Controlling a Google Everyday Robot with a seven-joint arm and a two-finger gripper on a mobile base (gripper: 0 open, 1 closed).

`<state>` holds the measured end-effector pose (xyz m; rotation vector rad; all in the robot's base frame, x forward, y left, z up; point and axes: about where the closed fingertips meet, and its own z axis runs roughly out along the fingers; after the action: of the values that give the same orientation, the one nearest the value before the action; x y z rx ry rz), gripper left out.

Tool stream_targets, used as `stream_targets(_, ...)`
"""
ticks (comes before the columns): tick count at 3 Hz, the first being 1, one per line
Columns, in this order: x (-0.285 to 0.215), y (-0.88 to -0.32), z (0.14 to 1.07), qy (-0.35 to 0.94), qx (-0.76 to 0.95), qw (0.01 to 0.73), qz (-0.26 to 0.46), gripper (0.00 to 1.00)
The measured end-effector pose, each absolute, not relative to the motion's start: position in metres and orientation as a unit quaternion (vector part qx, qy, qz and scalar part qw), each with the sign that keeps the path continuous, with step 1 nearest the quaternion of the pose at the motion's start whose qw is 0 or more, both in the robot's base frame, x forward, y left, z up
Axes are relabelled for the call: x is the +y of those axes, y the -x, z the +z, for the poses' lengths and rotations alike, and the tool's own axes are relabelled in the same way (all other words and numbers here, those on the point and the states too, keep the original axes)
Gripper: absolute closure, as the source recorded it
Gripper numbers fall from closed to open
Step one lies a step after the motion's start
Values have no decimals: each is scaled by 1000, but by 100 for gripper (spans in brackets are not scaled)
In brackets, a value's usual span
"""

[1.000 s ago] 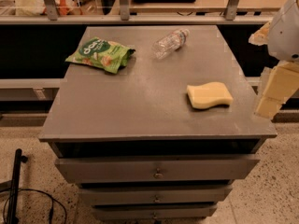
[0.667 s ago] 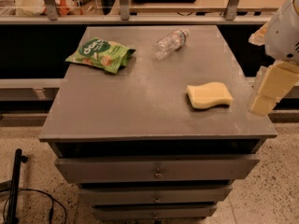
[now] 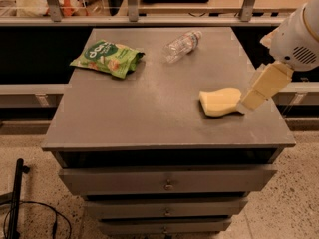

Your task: Pick water bottle

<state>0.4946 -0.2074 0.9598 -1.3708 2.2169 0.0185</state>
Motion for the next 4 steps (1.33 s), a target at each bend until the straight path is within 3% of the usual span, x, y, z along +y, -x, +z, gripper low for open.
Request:
stream_targets(2,-198,-551,944,400,842,361,-13,0)
stream_targets(4,-188,-603,949,326,827,448,-95,0)
